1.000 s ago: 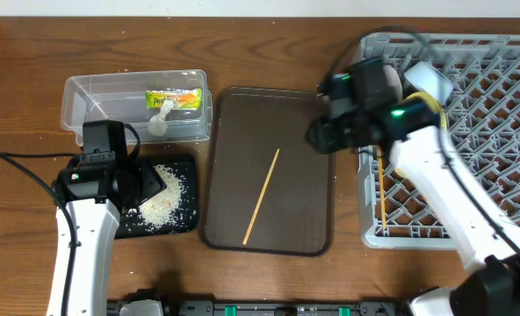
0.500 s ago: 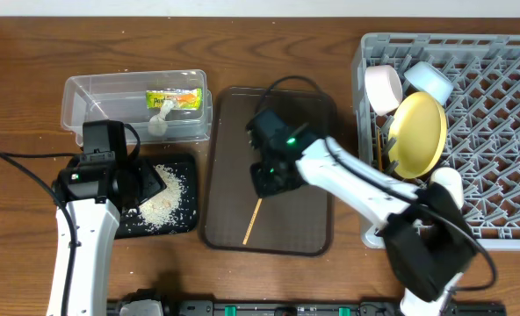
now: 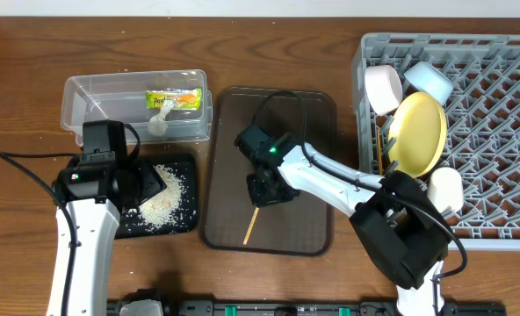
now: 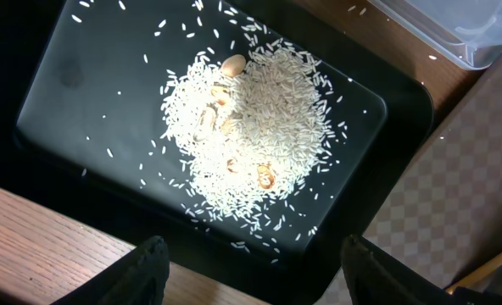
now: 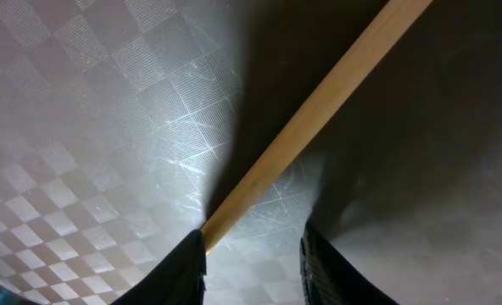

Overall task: Sort waste into correct bins and load items into the dishwasher rack
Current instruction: 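Return the right gripper to the brown tray and grasp the second chopstick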

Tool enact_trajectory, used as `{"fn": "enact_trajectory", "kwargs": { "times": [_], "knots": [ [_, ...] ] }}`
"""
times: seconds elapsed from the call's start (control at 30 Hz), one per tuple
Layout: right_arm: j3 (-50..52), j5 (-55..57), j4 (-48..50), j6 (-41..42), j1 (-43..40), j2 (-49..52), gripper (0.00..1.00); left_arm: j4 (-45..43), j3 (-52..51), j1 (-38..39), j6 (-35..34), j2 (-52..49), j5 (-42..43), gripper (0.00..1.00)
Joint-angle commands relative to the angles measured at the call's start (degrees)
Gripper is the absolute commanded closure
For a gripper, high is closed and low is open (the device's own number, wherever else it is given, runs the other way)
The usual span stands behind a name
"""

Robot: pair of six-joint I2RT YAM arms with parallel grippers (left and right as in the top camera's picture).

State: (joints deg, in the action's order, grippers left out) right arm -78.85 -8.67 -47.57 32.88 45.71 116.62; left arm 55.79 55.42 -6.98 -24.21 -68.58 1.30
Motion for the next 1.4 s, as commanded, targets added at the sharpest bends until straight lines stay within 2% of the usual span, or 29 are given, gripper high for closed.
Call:
{"fn": "enact_trajectory", "kwargs": {
  "times": [0.0,0.2,0.43,0.7,1.0,1.13,1.37],
  "knots": [
    [-0.63,2.91,-0.92,1.44,0.35,0.72,0.66,0.33,0.31,-0.22,-0.52,0.42,-0.48,0.32],
    [-0.63,3.65,-1.20,2.47,0.33,0.72,0.66,0.33,0.31,-0.24,-0.52,0.42,-0.48,0.32],
    [-0.63,0.70,2.99,2.91,0.50,0.72,0.63,0.33,0.31,-0.22,-0.52,0.42,-0.48,0.32],
    [-0.42,5.88,3.65,4.57,0.87,0.72,0.62,0.33,0.31,-0.22,-0.52,0.42,-0.48,0.32],
    [1.20,5.90,4.28,5.88,2.14,0.74,0.62,0.37,0.31,-0.24,-0.52,0.42,-0.48,0.32],
    [1.84,5.90,3.65,6.10,2.34,0.74,0.64,0.37,0.31,-0.24,-0.52,0.42,-0.48,0.32],
    [1.84,6.97,0.76,6.12,2.21,0.74,0.79,0.55,0.31,-0.22,-0.52,0.42,-0.48,0.32]
  ]
}}
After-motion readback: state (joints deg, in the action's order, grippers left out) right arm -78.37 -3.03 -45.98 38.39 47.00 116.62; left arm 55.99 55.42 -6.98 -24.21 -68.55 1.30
